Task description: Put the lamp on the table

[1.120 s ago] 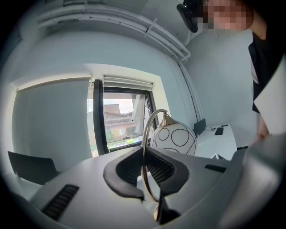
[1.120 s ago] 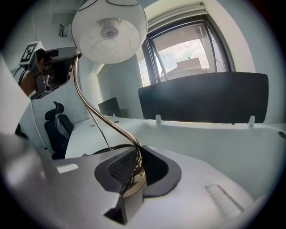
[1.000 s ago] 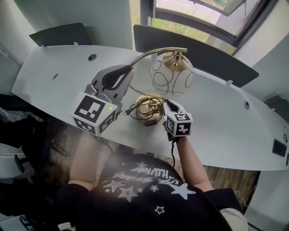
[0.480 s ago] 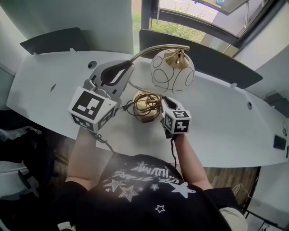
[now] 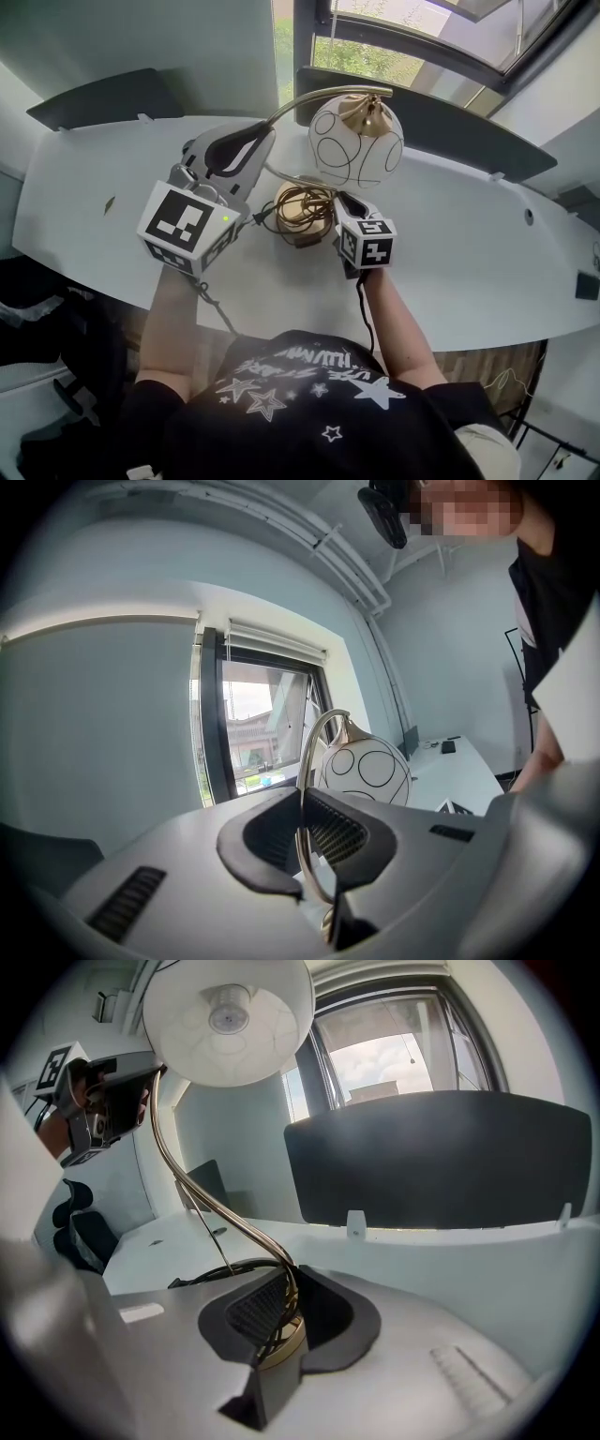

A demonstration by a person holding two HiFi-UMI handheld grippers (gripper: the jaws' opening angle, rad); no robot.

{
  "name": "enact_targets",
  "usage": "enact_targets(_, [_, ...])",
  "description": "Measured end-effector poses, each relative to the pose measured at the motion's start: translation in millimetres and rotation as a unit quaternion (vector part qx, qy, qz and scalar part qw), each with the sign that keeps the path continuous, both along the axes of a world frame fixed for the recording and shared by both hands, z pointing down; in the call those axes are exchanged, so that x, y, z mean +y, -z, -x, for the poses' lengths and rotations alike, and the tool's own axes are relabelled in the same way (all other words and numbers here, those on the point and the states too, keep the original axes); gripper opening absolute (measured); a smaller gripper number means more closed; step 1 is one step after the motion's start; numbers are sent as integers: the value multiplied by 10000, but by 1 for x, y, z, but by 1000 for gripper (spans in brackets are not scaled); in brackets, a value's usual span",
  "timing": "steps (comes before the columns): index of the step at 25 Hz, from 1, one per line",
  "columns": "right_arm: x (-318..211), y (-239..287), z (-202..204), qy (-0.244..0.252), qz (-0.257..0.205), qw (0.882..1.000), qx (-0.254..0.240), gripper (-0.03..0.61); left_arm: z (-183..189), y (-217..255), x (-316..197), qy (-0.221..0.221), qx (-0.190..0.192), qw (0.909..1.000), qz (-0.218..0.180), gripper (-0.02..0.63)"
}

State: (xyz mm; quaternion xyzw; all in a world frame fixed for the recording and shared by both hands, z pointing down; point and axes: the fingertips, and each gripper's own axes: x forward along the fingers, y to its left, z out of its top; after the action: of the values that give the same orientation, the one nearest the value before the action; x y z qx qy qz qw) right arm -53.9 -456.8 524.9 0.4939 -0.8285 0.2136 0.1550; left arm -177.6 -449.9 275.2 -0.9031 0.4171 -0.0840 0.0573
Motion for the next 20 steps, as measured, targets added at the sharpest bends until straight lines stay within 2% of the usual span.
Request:
enact_targets(6, [-25, -12, 15, 46, 145, 9998, 157, 40, 17, -6, -25, 8, 36, 10000, 42, 34])
enact_targets(11, [-38, -21, 18, 29, 259, 9996, 148, 40, 17, -13, -38, -81, 11, 9999, 127, 34])
enact_targets(15, [-46, -24, 20, 22, 232, 9996, 152, 40, 22, -17, -43, 53, 17, 9997, 257, 34])
enact_targets(20, [-57, -25, 19, 19, 174, 9997, 164, 40, 23, -16, -49, 84, 129, 9997, 180, 34])
